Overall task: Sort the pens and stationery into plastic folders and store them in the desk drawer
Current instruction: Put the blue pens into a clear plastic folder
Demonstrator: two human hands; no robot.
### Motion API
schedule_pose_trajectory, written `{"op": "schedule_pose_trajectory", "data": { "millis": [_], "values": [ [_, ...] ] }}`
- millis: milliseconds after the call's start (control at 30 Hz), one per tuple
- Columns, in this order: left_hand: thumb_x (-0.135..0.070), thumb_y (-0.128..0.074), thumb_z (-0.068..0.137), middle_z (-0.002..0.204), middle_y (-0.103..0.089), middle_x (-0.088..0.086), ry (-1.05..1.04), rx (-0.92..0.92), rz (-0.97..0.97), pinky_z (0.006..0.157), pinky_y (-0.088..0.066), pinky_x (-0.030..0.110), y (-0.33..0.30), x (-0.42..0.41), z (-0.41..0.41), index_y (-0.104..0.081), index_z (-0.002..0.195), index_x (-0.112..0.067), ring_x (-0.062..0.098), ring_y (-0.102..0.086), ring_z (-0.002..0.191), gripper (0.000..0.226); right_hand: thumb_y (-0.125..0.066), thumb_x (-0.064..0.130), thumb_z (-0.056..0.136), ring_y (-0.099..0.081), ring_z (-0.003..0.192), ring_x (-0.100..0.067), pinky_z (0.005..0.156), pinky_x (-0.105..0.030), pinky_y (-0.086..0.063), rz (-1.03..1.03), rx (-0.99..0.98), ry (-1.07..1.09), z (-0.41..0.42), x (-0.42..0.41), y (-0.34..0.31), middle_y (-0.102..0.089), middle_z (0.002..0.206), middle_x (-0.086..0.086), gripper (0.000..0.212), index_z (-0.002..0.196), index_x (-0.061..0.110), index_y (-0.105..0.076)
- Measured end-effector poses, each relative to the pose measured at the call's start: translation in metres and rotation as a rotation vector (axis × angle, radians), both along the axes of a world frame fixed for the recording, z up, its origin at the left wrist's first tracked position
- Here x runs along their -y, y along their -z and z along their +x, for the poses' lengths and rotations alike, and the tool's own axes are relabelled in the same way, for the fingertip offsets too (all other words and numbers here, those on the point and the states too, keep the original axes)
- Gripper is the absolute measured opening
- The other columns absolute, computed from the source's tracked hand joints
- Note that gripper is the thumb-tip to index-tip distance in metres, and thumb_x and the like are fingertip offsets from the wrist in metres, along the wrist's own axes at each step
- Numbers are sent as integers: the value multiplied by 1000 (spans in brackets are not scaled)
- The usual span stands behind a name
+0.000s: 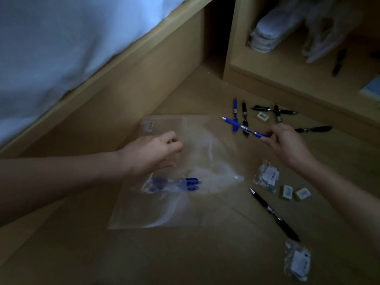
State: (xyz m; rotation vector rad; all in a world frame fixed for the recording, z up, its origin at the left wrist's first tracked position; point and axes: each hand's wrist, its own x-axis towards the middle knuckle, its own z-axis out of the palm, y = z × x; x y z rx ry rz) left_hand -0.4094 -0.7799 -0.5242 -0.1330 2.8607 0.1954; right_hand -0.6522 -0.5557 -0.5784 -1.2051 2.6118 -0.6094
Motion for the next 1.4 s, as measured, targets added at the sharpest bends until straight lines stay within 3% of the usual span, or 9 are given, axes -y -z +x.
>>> {"op": "schedule_pose_trajectory", "data": {
  "millis": [233,367,633,733,867,1000,1100,1233,1400],
  "values": [
    [-36,-63,86,118,-48,4,21,-58,16,72,-51,39,1,8,-4,-55,113,-14,19,-57,76,36,-54,24,94,-46,98,-17,77,-23,-29,135,65,-376,53,10,6,-57,100,-1,20,107,14,-64],
    [-36,-67,82,112,-53,4,38,-132,51,61,-51,32,4,6,7,-59,107,-15,11,-53,64,34,-53,22,94,-47,106,-20,78,-19,-25,154,129,-412,73,43,39,-58,108,-5,21,108,11,-63],
    [-38,-61,82,115,-53,2,-10,-164,70,60,-53,35,6,4,16,-58,111,-18,8,-52,69,35,-54,21,93,-51,102,-26,82,-33,-41,162,101,-417,105,82,66,-53,112,-9,21,109,8,-59],
    [-41,-56,79,111,-55,2,32,-169,63,54,-51,26,10,5,14,-51,109,-23,6,-54,68,35,-55,18,93,-51,101,-27,79,-34,-40,146,73,-433,111,84,69,-53,111,-11,20,108,6,-57],
    [-44,-54,80,113,-48,-3,65,-129,71,61,-55,37,20,5,7,-43,109,-29,16,-60,82,35,-54,18,93,-49,105,-31,79,-36,-38,180,54,-454,118,95,69,-50,116,-14,23,111,3,-54],
    [-44,-57,80,113,-50,-2,83,-126,83,61,-55,34,19,5,1,-43,110,-29,17,-61,82,36,-61,17,88,-52,102,-33,84,-41,-43,125,169,-459,119,101,71,-50,113,-16,24,105,0,-58],
    [-42,-57,79,113,-53,-1,76,-148,97,60,-56,34,15,9,-2,-44,110,-28,15,-61,79,36,-61,18,89,-53,103,-25,88,-29,-41,18,249,-395,110,89,64,-50,115,-11,27,111,4,-61],
    [-40,-58,80,112,-53,1,78,-166,106,58,-56,36,20,12,-8,-45,109,-27,15,-61,75,35,-63,17,89,-50,81,-3,74,-8,-37,-160,290,-217,80,66,50,-53,104,-2,15,102,10,-66],
    [-38,-66,81,112,-54,4,76,-98,108,57,-55,37,27,5,-23,-42,109,-30,17,-61,72,38,-61,18,90,-44,71,-1,66,-7,-35,-253,287,140,27,55,47,-50,94,4,10,97,13,-65]
  ]
}}
